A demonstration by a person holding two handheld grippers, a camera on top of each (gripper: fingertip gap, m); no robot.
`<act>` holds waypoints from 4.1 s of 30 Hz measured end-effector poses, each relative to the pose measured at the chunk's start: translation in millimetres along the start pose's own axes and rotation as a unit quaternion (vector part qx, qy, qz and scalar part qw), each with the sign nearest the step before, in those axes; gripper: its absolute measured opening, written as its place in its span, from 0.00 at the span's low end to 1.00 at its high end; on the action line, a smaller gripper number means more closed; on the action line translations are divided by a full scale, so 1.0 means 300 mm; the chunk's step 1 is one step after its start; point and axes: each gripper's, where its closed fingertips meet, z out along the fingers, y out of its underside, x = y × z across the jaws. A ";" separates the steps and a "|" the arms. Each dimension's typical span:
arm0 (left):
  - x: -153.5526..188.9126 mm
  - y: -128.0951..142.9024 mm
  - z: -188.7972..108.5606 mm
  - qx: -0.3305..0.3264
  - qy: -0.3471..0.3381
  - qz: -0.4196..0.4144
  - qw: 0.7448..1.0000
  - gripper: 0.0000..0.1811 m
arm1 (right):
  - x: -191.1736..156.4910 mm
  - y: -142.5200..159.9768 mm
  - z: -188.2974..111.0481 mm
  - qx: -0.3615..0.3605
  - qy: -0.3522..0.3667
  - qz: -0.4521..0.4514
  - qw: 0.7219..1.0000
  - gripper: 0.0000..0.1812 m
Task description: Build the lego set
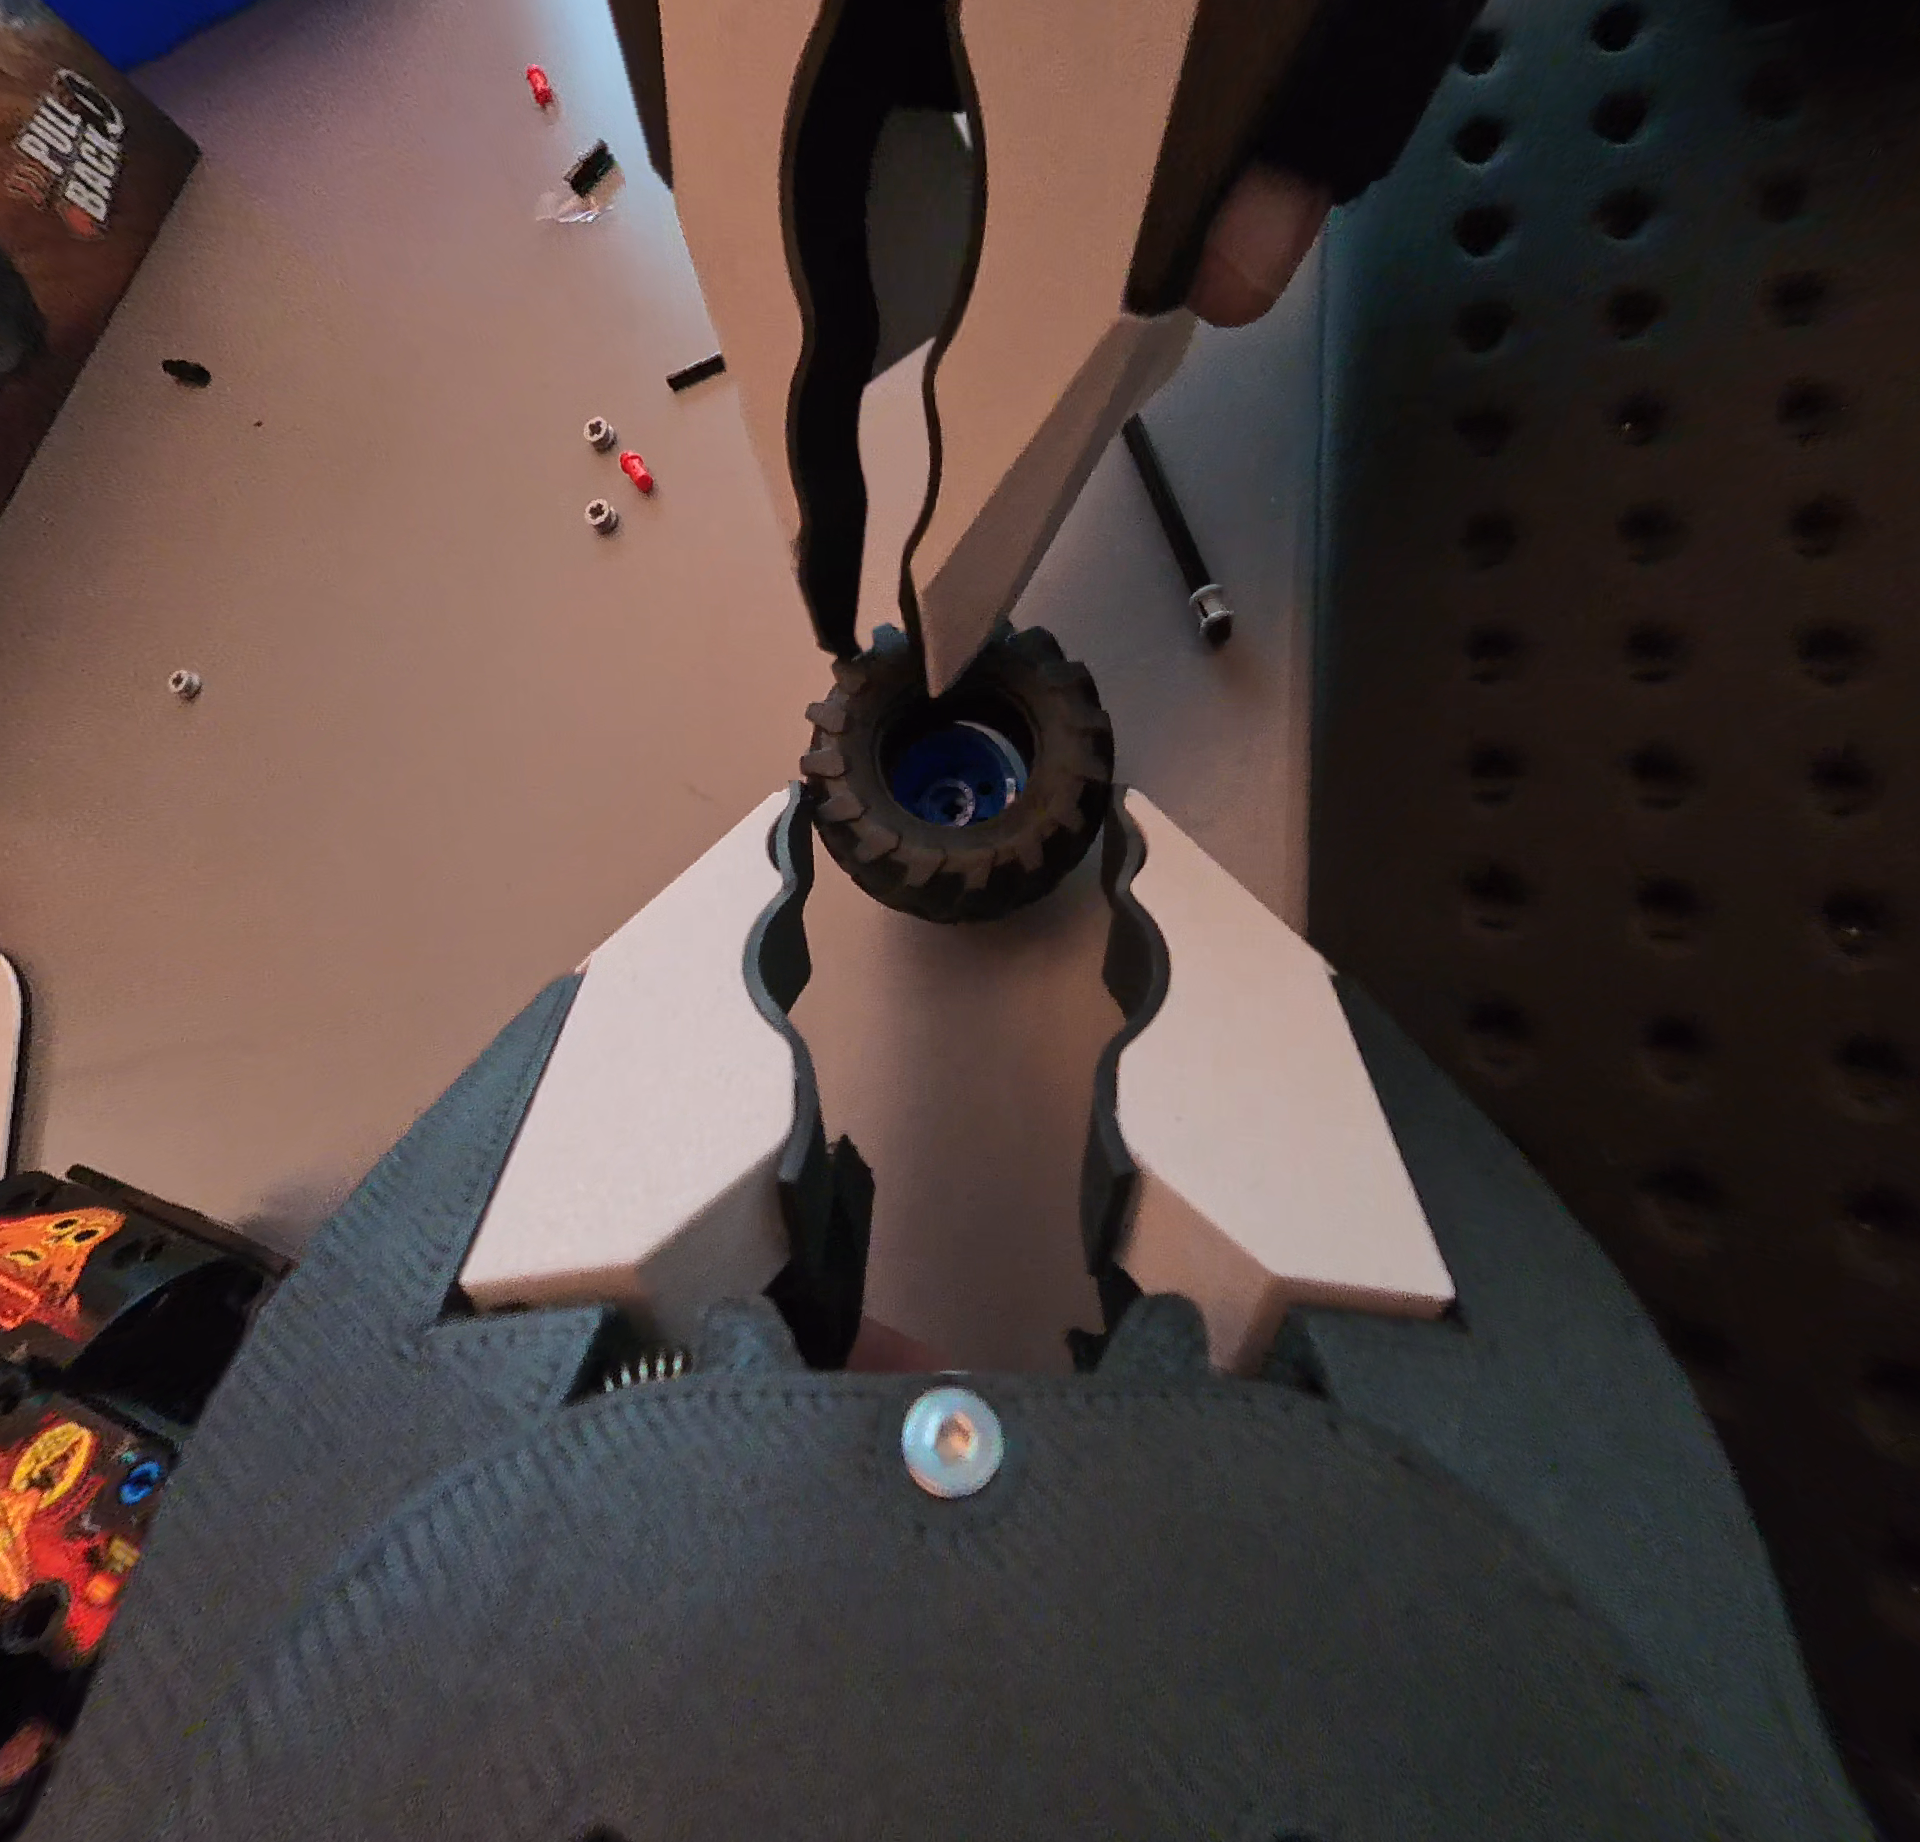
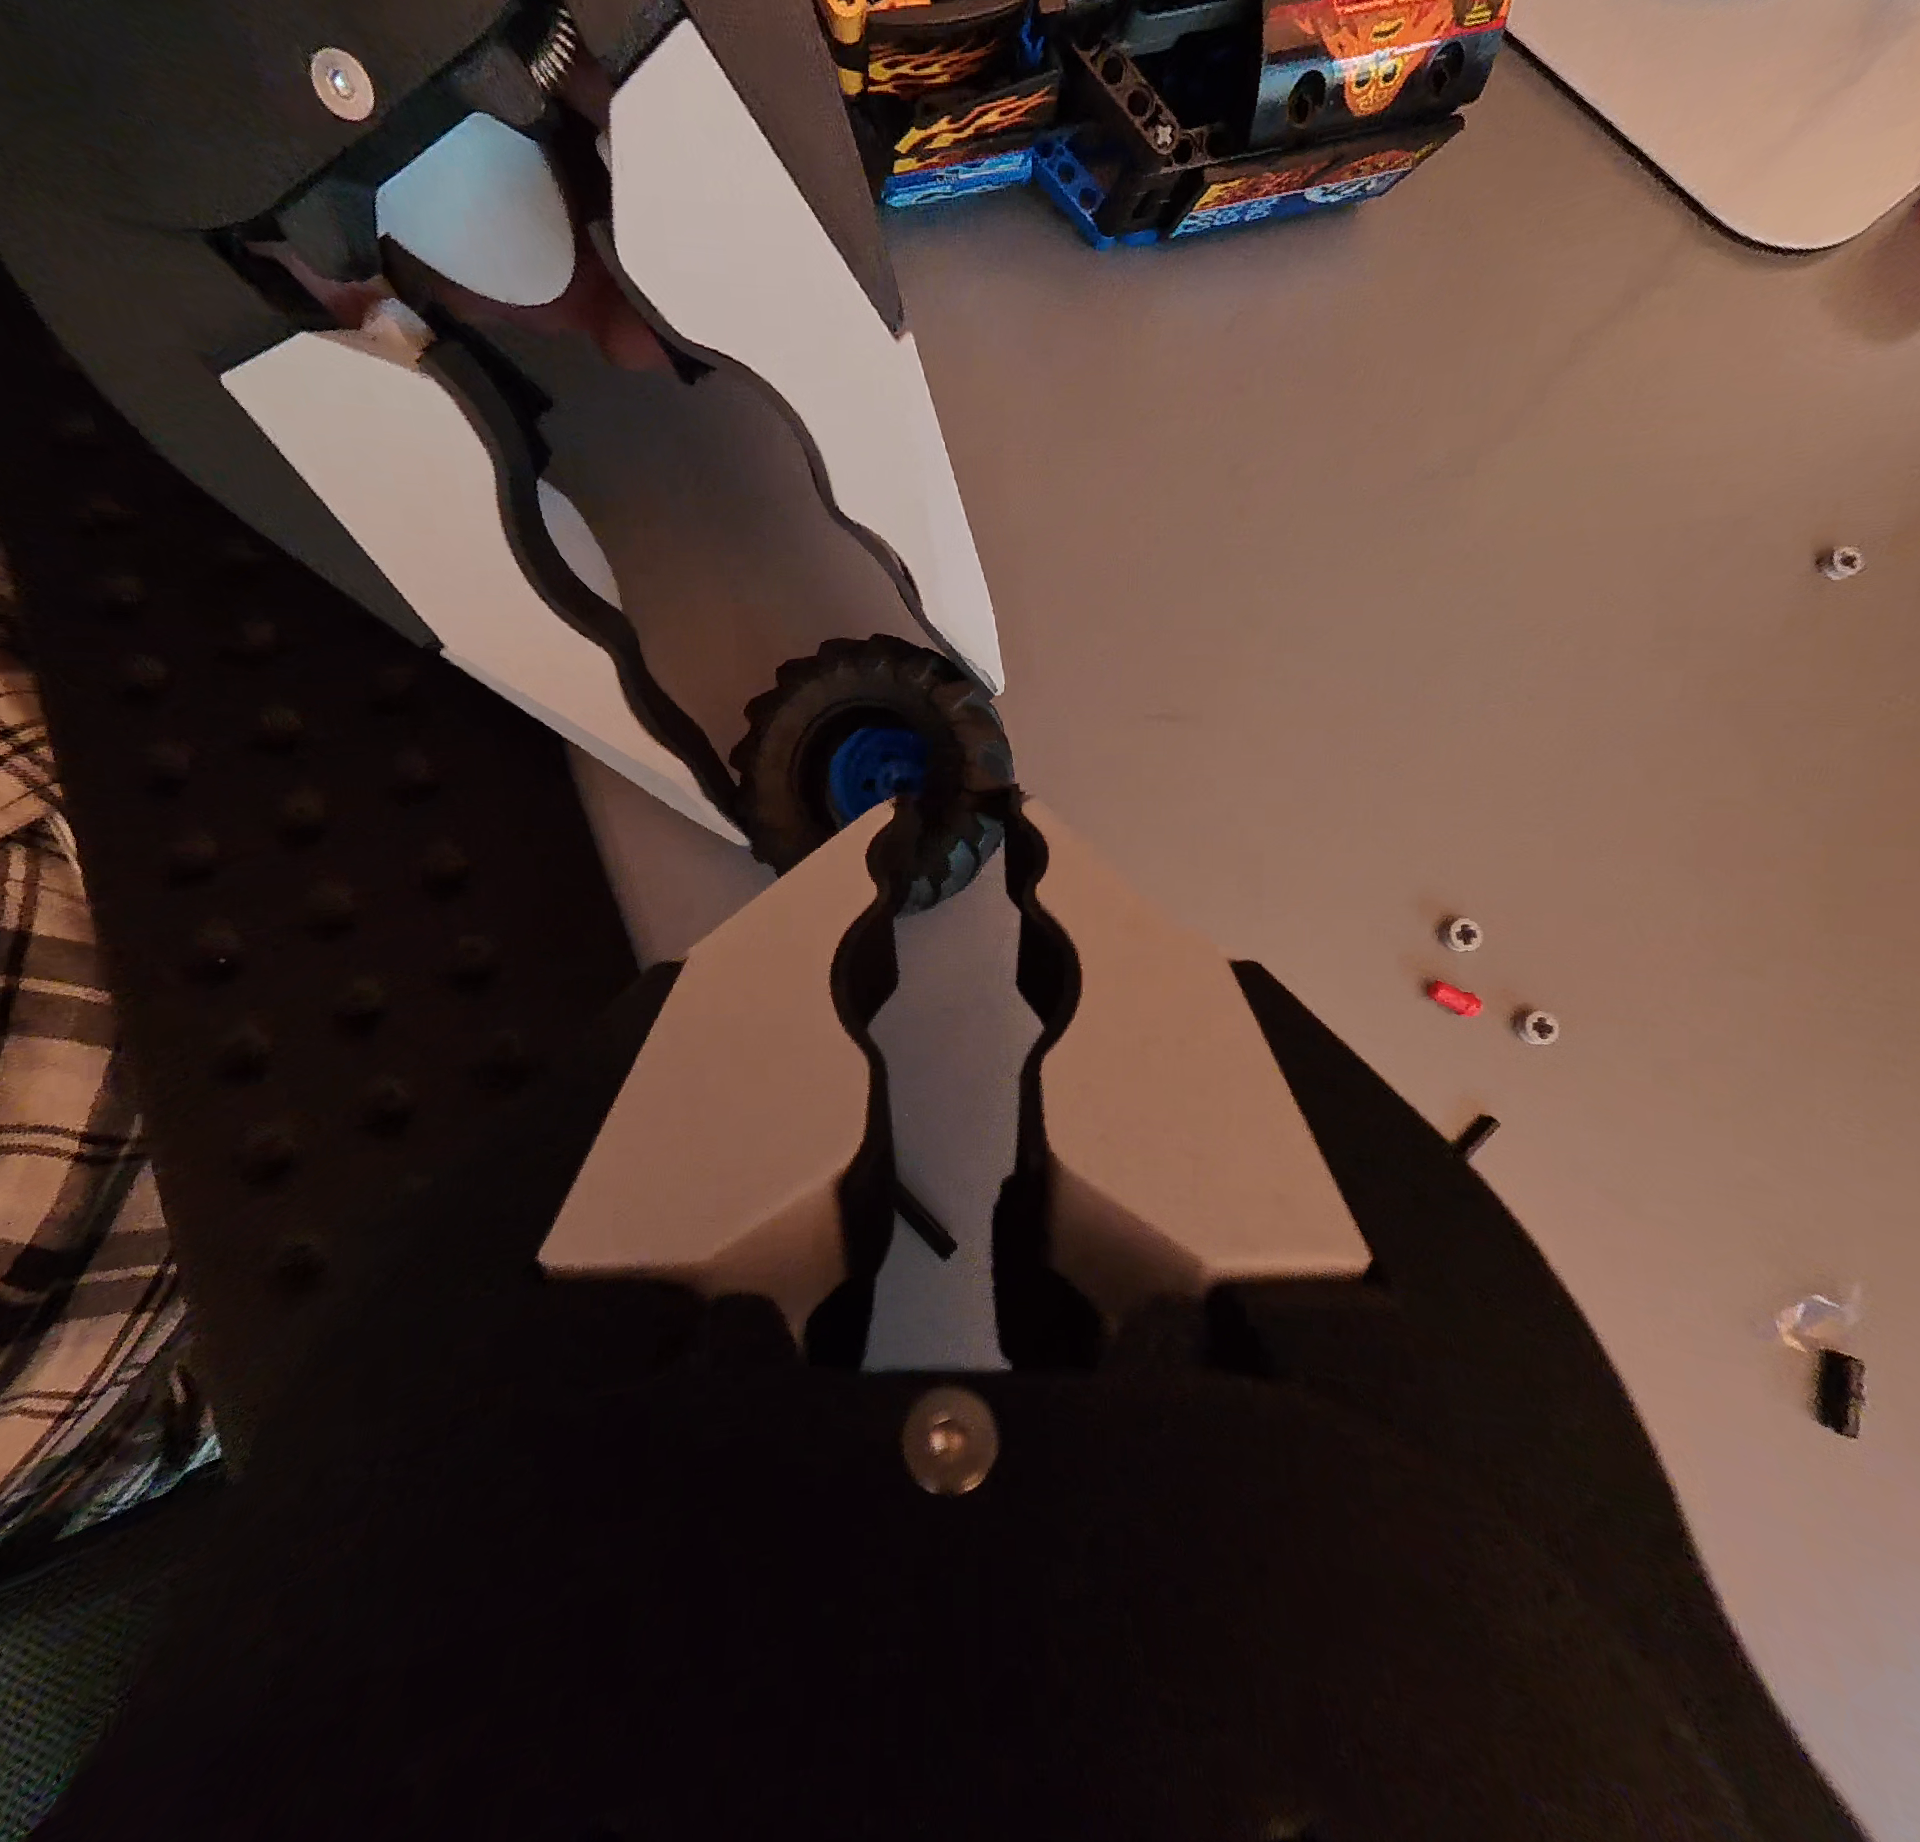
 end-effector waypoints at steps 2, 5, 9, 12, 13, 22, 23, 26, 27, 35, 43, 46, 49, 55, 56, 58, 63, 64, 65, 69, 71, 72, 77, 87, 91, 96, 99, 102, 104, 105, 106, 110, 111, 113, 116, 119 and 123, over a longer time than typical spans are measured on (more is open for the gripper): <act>-0.004 0.003 0.004 0.003 -0.009 -0.003 1.000 0.31 | 0.013 -0.002 0.002 -0.003 0.019 -0.004 1.000 0.13; 0.002 0.028 0.020 -0.011 -0.010 -0.006 1.000 0.32 | 0.020 0.007 0.012 -0.011 0.026 -0.003 1.000 0.12; 0.022 0.033 0.024 -0.009 0.006 -0.026 1.000 0.32 | 0.012 0.032 0.050 -0.024 0.020 -0.003 1.000 0.08; 0.018 0.009 -0.007 0.014 0.036 -0.104 0.994 0.37 | 0.006 0.029 0.054 -0.024 0.024 -0.006 0.999 0.07; 0.016 0.005 -0.014 0.020 0.046 -0.139 0.989 0.37 | 0.008 0.027 0.055 -0.024 0.028 -0.006 0.999 0.07; 0.037 0.027 0.011 0.019 0.087 -0.271 0.958 0.30 | 0.002 0.015 0.067 -0.020 0.030 0.007 0.999 0.08; 0.043 0.022 0.011 0.021 0.097 -0.272 0.957 0.29 | -0.001 0.015 0.069 -0.020 0.024 0.009 0.999 0.08; 0.056 0.010 0.015 0.028 0.116 -0.272 0.955 0.29 | -0.007 0.016 0.073 -0.021 0.010 0.015 1.000 0.09; 0.055 0.010 0.016 0.028 0.117 -0.270 0.955 0.29 | -0.007 0.018 0.076 -0.021 0.007 0.017 1.000 0.08; 0.064 0.011 0.022 0.028 0.117 -0.258 0.959 0.27 | -0.012 0.029 0.098 -0.045 0.000 0.014 0.999 0.08; 0.068 0.015 0.016 0.033 0.134 -0.258 0.956 0.27 | -0.017 0.035 0.099 -0.104 -0.022 -0.012 0.994 0.08; 0.060 0.022 0.002 0.021 0.109 -0.256 0.960 0.32 | -0.024 0.029 0.109 -0.099 -0.006 -0.006 0.995 0.08; 0.037 -0.005 -0.030 0.053 0.099 -0.288 0.951 0.32 | -0.026 0.030 0.107 -0.104 0.017 0.002 0.994 0.08; 0.018 0.017 -0.027 0.038 0.073 -0.313 0.946 0.21 | -0.033 0.024 0.109 -0.100 0.055 0.018 0.993 0.08; 0.018 0.020 -0.028 0.037 0.071 -0.311 0.947 0.21 | -0.034 0.024 0.109 -0.096 0.055 0.020 0.994 0.08; 0.018 0.022 -0.026 0.038 0.068 -0.309 0.948 0.20 | -0.038 0.024 0.108 -0.082 0.043 0.029 0.995 0.08; 0.019 0.025 -0.023 0.045 0.087 -0.317 0.943 0.18 | -0.048 0.024 0.106 -0.063 0.005 0.040 0.997 0.08; 0.020 0.025 -0.023 0.048 0.097 -0.326 0.939 0.17 | -0.050 0.024 0.106 -0.058 -0.008 0.046 0.997 0.08; 0.021 0.024 -0.022 0.051 0.105 -0.332 0.936 0.17 | -0.053 0.025 0.104 -0.055 -0.021 0.050 0.997 0.08; 0.026 0.022 -0.022 0.059 0.129 -0.346 0.928 0.17 | -0.062 0.018 0.097 -0.040 -0.059 0.060 0.996 0.09; 0.027 0.022 -0.023 0.062 0.135 -0.351 0.925 0.16 | -0.064 0.014 0.096 -0.032 -0.061 0.055 0.996 0.10; 0.027 0.023 -0.022 0.060 0.131 -0.346 0.927 0.16 | -0.064 0.014 0.097 -0.028 -0.059 0.050 0.997 0.10; 0.028 0.025 -0.021 0.063 0.129 -0.329 0.933 0.16 | -0.065 0.015 0.096 -0.011 -0.066 0.049 0.997 0.10; 0.008 0.044 -0.011 0.063 0.128 -0.356 0.924 0.15 | -0.051 0.014 0.119 -0.021 -0.097 0.084 0.992 0.09; 0.001 0.046 -0.012 0.063 0.116 -0.350 0.927 0.15 | -0.039 0.004 0.120 -0.030 -0.069 0.060 0.995 0.09; 0.019 0.037 -0.003 0.054 0.117 -0.329 0.935 0.14 | -0.039 0.005 0.087 -0.026 -0.016 0.021 0.999 0.11; 0.034 0.024 0.005 0.059 0.139 -0.334 0.930 0.15 | -0.046 0.015 0.068 -0.017 -0.014 0.019 1.000 0.12; 0.036 0.014 0.006 0.063 0.145 -0.333 0.930 0.15 | -0.050 0.018 0.055 -0.004 -0.041 0.037 0.998 0.13; 0.033 0.012 0.002 0.065 0.139 -0.326 0.933 0.16 | -0.051 0.016 0.051 0.003 -0.052 0.043 0.998 0.15; 0.035 0.011 0.000 0.064 0.136 -0.321 0.935 0.16 | -0.052 0.016 0.050 0.004 -0.054 0.042 0.998 0.15; 0.038 0.011 -0.001 0.061 0.134 -0.315 0.938 0.16 | -0.056 0.017 0.048 0.004 -0.058 0.039 0.998 0.15; 0.032 0.025 0.005 0.046 0.115 -0.305 0.944 0.15 | -0.051 0.018 0.007 0.028 -0.076 0.050 0.995 0.19; 0.031 0.026 0.005 0.045 0.118 -0.311 0.942 0.15 | -0.047 0.019 -0.005 0.032 -0.074 0.050 0.995 0.20; 0.028 0.027 0.006 0.045 0.117 -0.315 0.941 0.15 | -0.048 0.018 -0.015 0.038 -0.064 0.035 0.997 0.17; 0.022 0.028 0.006 0.038 0.103 -0.306 0.946 0.15 | -0.061 0.019 0.000 0.025 -0.032 -0.005 0.999 0.13; 0.025 0.034 0.004 0.033 0.099 -0.302 0.947 0.15 | -0.055 0.021 0.009 0.014 -0.006 -0.018 1.000 0.12; 0.022 0.049 0.009 0.017 0.081 -0.290 0.953 0.14 | -0.045 0.022 0.025 -0.007 0.023 -0.035 0.999 0.10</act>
